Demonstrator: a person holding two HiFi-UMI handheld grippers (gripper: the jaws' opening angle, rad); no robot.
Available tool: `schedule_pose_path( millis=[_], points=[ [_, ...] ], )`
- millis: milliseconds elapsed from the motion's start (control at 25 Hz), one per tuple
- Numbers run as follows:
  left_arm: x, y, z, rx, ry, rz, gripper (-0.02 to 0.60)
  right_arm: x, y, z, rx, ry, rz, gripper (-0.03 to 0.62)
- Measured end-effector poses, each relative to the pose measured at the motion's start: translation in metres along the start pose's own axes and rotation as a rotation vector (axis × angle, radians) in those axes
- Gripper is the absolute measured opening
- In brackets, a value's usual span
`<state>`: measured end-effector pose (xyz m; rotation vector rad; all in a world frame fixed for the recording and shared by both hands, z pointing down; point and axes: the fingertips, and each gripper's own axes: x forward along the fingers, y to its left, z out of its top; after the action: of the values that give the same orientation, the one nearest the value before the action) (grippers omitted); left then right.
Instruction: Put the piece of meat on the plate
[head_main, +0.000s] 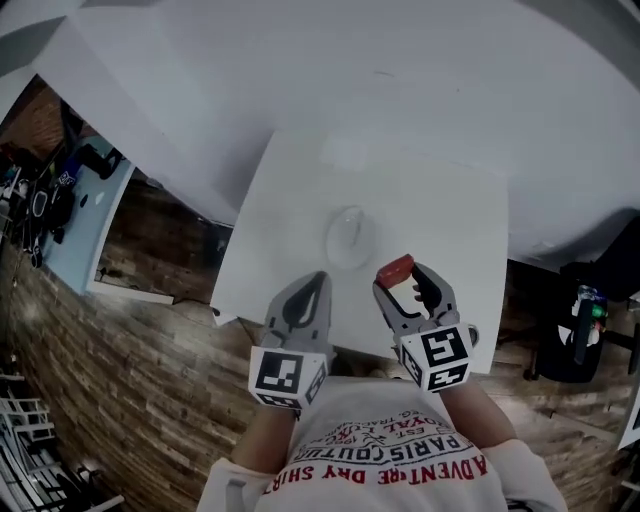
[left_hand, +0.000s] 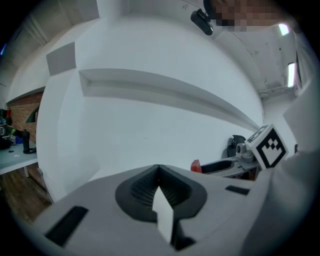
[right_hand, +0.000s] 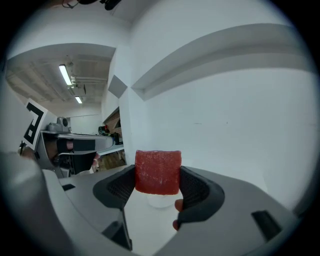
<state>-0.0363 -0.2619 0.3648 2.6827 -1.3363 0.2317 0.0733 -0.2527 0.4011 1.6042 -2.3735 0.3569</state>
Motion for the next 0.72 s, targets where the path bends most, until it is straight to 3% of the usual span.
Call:
schedule_pose_path(
  millis=[360,560,720],
  points=[
    [0.084,0.076,-0.024,-0.009,0.103,-0.221,0.008,0.098,-0.007,-0.019,0.072,0.201,-0.167,0.282],
    [0.116,0.103,-0.063,-0.016,0.201,-0.297,0.008,0.145,-0.016,-0.058,0.132,0.331,-0.239,0.282],
    [0.132,0.115,-0.082,0.032,0.218,-0.343,0.008,0.174,-0.023,-0.094,0.17,0.428,-0.265,0.282]
  ],
)
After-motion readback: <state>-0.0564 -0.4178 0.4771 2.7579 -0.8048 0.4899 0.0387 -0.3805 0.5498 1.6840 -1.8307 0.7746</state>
